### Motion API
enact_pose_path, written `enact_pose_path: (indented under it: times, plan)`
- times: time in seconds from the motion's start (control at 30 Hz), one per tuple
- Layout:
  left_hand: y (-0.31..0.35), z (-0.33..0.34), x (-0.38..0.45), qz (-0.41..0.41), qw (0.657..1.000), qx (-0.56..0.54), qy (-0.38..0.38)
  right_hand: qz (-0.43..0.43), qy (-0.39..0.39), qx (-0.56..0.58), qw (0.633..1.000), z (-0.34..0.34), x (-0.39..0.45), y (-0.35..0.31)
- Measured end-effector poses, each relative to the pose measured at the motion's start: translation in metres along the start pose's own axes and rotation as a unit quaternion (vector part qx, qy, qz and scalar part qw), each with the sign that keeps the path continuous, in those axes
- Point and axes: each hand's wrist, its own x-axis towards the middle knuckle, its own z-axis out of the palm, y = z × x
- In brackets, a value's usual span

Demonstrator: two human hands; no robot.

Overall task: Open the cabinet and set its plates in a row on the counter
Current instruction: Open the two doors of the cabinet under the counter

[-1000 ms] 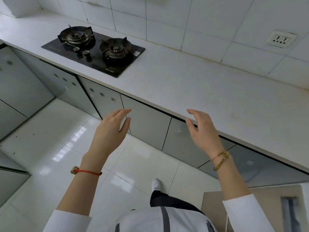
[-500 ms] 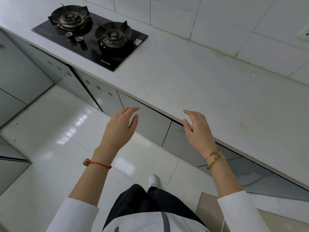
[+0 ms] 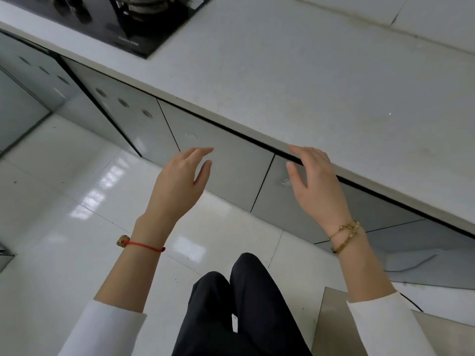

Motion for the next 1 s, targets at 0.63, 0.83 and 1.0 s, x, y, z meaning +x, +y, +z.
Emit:
enact_pose_path:
  times: [0.63, 0.83, 1.0]
  plan:
    - [-0.086, 0.199, 0.012, 0.168, 0.975, -0.002, 0.148, -0.142, 0.218, -0.071, 0.963, 0.173, -0.016, 0.117]
    - [-0.077, 0.201, 0.030, 0.199, 0.957, -0.051, 0.203, -0.150, 0.256, -0.072, 0.952, 0.169, -0.012, 0.119]
    - [-0.036, 0.202, 0.065, 0.179, 0.945, -0.189, 0.198, -0.151, 0.279, -0.067, 0.946, 0.157, 0.001, 0.116]
